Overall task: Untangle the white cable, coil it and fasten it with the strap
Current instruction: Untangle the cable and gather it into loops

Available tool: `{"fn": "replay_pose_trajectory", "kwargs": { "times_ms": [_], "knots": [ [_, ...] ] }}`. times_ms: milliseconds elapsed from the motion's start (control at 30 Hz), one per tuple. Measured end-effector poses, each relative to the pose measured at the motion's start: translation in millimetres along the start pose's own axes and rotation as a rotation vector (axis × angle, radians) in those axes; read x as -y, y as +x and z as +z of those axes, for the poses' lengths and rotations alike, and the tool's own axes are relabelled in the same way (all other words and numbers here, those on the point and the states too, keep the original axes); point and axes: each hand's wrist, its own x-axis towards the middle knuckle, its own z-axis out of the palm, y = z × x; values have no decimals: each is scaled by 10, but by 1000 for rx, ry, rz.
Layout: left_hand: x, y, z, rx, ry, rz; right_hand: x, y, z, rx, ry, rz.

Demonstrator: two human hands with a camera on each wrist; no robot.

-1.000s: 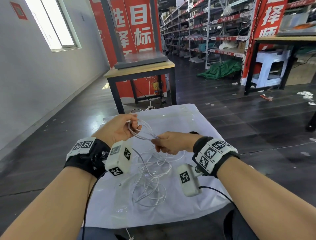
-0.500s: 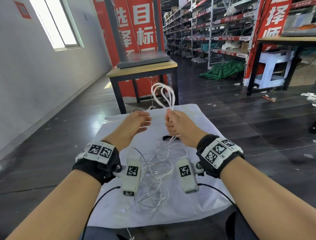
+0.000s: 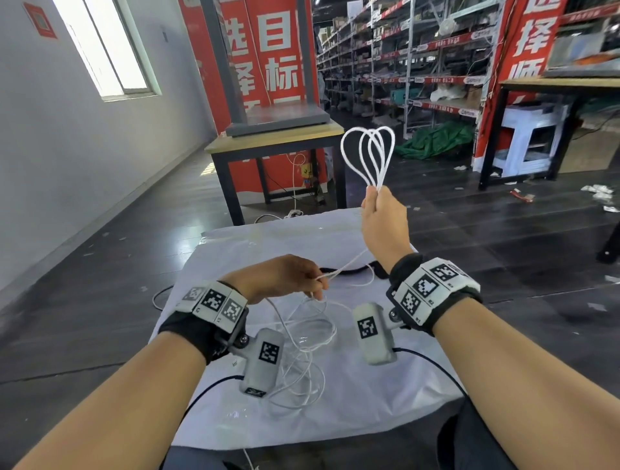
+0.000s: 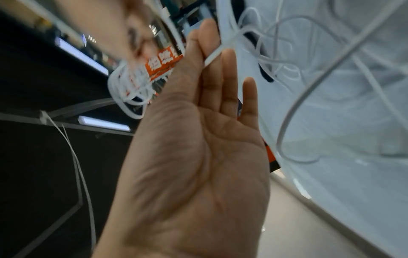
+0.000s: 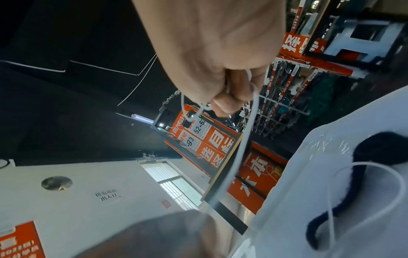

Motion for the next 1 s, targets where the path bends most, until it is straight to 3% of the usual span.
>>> {"fn": "replay_pose_trajectory", "kwargs": {
  "times_ms": [167,300,433,533,600,800,900,1000],
  "knots": [
    [7,-80,-84,-70,-336,69,-214,-12,56,284,-383,25],
    [-33,-108,-159,-139,-607,81,-233,-42,84,455,-441,43],
    [-48,-60,-202,-394,-291,-7,-210,-53,114,566,-464,88],
    [-9,21,-288,-632,-238,-26,-197,-59,122,652,-483,116],
    [3,39,-368,-719,-252,-19,-147,-61,114,682,-476,95],
    [-39,95,-556,-728,-335,23,-8,-64,120,711,-342,101],
    [-139,150,-692,-759,-376,82,1,-66,163,653,-167,172],
    [-217,212,-817,-835,-202,181,26,-55,202,559,-75,223]
  ]
}}
